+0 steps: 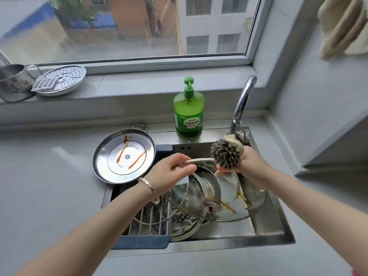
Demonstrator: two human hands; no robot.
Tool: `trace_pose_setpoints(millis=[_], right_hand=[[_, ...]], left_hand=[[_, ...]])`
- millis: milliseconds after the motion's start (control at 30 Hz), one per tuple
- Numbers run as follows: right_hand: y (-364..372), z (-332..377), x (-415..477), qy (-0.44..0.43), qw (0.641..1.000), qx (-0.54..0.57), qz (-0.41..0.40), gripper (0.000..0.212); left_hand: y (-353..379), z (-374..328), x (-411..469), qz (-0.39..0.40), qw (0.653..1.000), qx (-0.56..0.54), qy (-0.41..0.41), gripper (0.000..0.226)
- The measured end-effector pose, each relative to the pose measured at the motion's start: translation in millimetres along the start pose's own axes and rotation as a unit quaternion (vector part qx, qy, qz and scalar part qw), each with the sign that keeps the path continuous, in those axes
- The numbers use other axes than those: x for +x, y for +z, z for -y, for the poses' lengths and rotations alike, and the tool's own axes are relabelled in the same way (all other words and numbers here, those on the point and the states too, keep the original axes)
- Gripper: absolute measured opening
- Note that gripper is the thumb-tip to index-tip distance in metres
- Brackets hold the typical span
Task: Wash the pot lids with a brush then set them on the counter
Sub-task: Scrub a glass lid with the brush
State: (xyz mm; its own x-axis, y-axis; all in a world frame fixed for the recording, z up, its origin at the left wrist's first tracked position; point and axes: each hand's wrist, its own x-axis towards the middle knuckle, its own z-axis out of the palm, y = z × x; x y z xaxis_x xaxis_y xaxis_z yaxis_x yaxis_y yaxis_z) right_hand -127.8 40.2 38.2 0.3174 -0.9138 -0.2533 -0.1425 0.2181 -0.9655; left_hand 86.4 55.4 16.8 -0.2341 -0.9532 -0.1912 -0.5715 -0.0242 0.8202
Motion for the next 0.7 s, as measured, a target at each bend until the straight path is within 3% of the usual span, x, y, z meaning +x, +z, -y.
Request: trace_pose_setpoints(millis=[167,300,367,433,500,533,600,633,700], right_hand=[[-25.3,4.8,-3.4,-0.029,0.994,-0.074,0.075,0.022],[-43.7,3.0,-2.1,-0.074,0.984,-0.145,0.069,0.017],[-53.4,-3.4,4.8,-0.127,0.952,-0.278,0.012,0.007],[-59.2,-13.7,10.4,-0.161,0.888,-0.424,-0.076,0.030],[-60.0,-24.9,10.9,-0.202,0.835,-0.480,-0.179,0.038],[-58.3,-29.4,9.8,-0.191,0.826,-0.485,-0.214,0.032],[-51.5,-36.0,12.1,-0.076,0.858,-0.452,-0.232,0.021],[-49.4,-42.3,16.5,0.010,0.872,-0.442,-0.212,0.027],[-44.4,-54.3,26.3,0.104,0.881,-0.430,-0.169,0.065]], left_hand=[[14.0,-13.5,8.3,0.134,0.984,-0.111,-0.030,0.052],[27.0,-21.3,7.7,0.099,0.987,-0.123,-0.040,0.040],[35.7,-26.1,7.5,0.057,0.989,-0.125,-0.056,0.035],[44.1,-32.9,7.8,0.010,0.989,-0.131,-0.071,0.036],[50.9,-37.4,10.3,-0.043,0.981,-0.157,-0.104,0.039],[53.5,-38.6,12.4,-0.068,0.973,-0.181,-0.129,0.041],[57.0,-38.8,16.4,-0.110,0.952,-0.223,-0.178,0.043],[58.4,-38.7,17.8,-0.126,0.943,-0.238,-0.196,0.045],[61.6,-39.3,19.3,-0.147,0.928,-0.268,-0.214,0.045]])
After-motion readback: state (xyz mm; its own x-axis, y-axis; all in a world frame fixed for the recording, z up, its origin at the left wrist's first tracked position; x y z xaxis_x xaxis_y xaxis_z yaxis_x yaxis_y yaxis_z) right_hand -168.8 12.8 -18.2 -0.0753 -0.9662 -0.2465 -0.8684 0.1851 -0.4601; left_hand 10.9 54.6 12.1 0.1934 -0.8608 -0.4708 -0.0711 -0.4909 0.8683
